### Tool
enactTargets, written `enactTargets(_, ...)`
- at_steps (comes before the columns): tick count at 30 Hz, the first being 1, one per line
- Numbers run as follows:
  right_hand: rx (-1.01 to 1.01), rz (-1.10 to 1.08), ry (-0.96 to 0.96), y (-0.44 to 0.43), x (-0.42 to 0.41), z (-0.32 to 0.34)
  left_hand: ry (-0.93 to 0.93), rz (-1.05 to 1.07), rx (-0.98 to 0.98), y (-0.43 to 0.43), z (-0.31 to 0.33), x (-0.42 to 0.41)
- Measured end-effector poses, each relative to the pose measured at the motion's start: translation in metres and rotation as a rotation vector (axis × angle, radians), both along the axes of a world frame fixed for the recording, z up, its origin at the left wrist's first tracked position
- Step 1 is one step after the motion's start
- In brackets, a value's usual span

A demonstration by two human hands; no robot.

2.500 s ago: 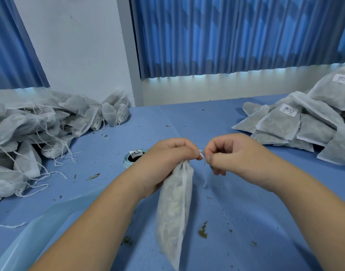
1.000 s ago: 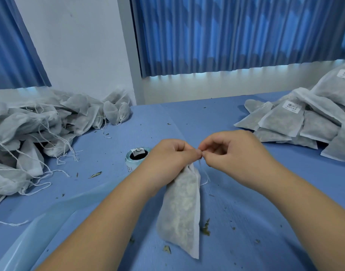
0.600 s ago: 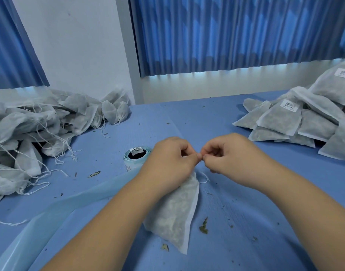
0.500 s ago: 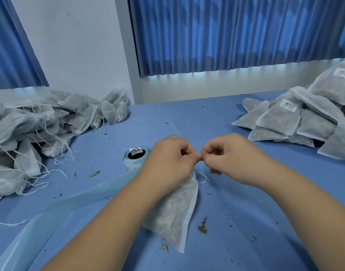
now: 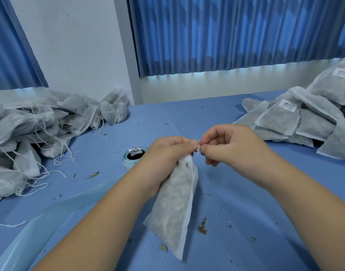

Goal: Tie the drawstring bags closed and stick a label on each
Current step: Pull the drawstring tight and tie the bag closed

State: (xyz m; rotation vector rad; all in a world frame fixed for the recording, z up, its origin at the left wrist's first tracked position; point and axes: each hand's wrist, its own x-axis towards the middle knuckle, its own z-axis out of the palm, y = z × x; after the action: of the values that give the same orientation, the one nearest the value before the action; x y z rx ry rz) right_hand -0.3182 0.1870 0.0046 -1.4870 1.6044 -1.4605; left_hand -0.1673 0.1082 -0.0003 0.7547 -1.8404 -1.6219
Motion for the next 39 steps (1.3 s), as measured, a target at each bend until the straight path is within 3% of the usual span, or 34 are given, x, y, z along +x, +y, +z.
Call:
enactTargets(5,-0.033,-0.043,0.096,-0.001,0.001,-0.002,0.056,-0.039,0.199,-0.003,-0.002,-0.001)
enactTargets(10,-0.076,-0.088,0.132,-0.002,0.002,-0.004,0.078,-0.136,0.269,-0.004,0.001,0.001)
enactTargets(15,-0.125,-0.116,0.264,0.0,0.005,-0.006,0.084,-0.047,0.223,-0.005,-0.001,0.001)
enactTargets(24,-0.074,-0.181,0.323,0.0,0.008,-0.007,0.08,0.088,0.139,-0.004,-0.004,-0.002)
enactTargets(30,0.005,-0.269,0.456,-0.001,0.009,-0.009,-0.069,0.198,-0.145,-0.001,-0.009,-0.007)
enactTargets(39,0.057,-0.268,0.301,0.0,-0.001,-0.003,-0.086,0.184,-0.179,-0.004,-0.008,-0.006)
